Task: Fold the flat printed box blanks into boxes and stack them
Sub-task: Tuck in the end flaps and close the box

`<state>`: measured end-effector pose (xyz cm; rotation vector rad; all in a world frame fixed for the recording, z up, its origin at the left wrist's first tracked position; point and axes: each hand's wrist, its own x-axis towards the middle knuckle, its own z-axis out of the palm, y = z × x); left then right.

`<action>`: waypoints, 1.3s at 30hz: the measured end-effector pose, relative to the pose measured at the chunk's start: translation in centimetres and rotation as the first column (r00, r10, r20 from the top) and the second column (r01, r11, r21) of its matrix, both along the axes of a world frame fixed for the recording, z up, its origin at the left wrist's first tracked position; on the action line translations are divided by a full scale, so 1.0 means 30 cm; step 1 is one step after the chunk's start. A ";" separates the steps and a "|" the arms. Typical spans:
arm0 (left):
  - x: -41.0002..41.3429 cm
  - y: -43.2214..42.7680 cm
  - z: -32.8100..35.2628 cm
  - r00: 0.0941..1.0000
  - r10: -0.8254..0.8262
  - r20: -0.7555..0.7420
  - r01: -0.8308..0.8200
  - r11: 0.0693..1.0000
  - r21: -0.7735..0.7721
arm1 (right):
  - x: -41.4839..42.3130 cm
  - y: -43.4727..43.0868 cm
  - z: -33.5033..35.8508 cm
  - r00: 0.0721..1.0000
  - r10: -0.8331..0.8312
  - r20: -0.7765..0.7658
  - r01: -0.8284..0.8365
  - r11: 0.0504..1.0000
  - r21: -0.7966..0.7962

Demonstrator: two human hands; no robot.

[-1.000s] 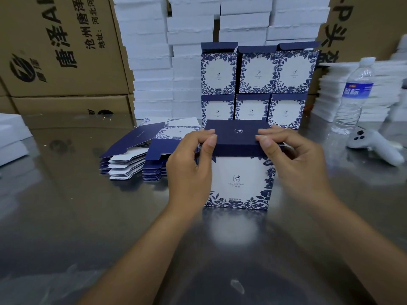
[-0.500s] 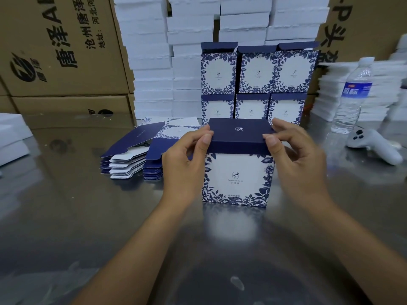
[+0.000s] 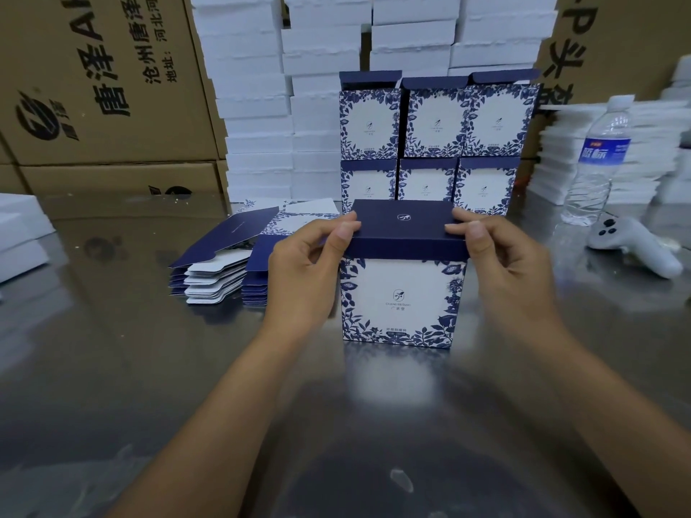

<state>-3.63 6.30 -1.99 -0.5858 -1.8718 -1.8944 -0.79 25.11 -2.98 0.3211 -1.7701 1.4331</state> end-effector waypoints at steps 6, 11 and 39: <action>0.012 0.019 -0.012 0.997 0.073 -0.038 -0.071 0.997 0.031 | 0.023 -0.011 -0.009 0.971 -0.220 -0.093 0.233 0.956 0.179; 0.026 0.050 -0.037 0.989 0.142 -0.045 -0.142 0.990 0.017 | 0.051 -0.089 -0.056 0.843 -0.437 -0.313 0.538 0.670 0.511; -0.083 0.130 -0.188 0.998 0.023 0.062 0.020 0.792 -0.610 | -0.387 0.290 -0.047 0.450 -0.888 0.096 0.521 0.349 0.779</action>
